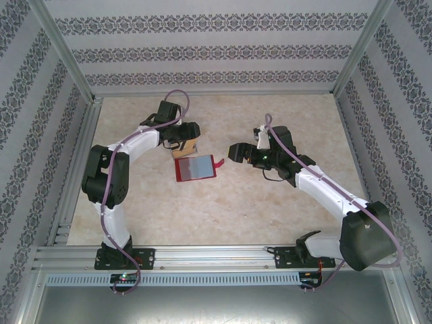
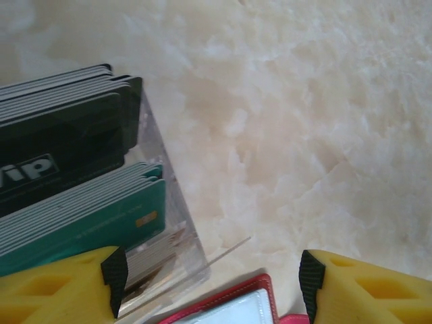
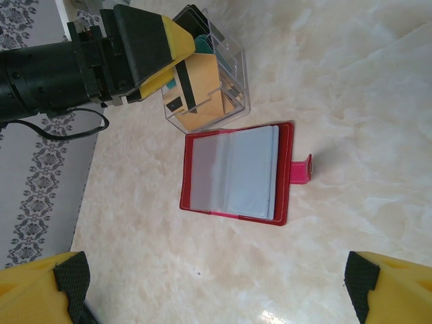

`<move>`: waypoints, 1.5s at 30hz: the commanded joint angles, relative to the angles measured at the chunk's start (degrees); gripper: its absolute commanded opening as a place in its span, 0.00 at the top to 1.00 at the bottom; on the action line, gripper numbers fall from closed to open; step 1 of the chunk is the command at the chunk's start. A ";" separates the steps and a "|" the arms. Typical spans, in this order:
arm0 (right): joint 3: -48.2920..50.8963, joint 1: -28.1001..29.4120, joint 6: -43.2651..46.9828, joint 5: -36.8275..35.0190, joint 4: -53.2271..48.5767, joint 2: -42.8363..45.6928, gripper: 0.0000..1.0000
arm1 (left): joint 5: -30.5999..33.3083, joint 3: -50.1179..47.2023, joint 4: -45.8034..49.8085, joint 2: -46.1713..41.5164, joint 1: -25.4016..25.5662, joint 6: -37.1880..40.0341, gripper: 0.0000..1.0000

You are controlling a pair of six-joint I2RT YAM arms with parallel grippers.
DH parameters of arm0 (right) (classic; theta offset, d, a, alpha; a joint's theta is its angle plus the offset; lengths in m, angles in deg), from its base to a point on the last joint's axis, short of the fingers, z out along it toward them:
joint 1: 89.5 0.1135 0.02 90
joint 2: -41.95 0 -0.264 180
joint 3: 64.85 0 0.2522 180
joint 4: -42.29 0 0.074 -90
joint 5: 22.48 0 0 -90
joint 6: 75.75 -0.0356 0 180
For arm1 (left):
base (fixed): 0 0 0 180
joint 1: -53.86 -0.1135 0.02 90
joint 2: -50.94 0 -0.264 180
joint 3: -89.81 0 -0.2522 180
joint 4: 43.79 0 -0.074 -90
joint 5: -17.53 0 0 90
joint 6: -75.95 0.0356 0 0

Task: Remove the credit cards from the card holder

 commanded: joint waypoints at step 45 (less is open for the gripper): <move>0.31 4.74 -1.21 -3.73 1.98 -1.34 0.02 | 24.50 14.05 17.22 6.89 9.36 4.79 0.53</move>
